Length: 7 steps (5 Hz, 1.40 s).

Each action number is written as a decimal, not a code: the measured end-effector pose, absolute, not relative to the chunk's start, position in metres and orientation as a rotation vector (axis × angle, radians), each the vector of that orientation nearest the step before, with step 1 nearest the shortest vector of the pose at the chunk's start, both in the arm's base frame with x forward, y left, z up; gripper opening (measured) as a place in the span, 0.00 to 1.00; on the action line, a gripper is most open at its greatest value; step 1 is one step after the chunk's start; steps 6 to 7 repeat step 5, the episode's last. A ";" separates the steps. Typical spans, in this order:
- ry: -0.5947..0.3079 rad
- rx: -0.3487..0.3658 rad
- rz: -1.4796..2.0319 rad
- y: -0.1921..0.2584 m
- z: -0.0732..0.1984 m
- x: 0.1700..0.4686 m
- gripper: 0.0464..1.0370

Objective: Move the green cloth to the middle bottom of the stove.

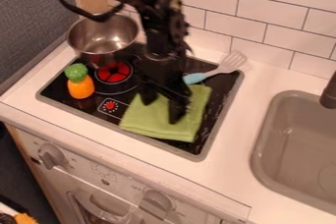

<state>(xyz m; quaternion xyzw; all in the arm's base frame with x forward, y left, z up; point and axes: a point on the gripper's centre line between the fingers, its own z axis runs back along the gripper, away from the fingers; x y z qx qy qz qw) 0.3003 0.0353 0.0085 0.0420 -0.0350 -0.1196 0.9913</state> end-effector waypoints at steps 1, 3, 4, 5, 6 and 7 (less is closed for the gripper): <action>-0.060 0.099 -0.245 0.054 0.011 0.300 0.96; -0.057 0.046 -0.312 0.047 0.012 0.296 0.96; -0.106 -0.017 -0.314 0.035 0.041 0.297 0.96; -0.112 -0.036 -0.299 0.037 0.058 0.298 0.96; -0.112 -0.036 -0.299 0.037 0.058 0.298 0.96; -0.112 -0.036 -0.299 0.037 0.058 0.298 0.96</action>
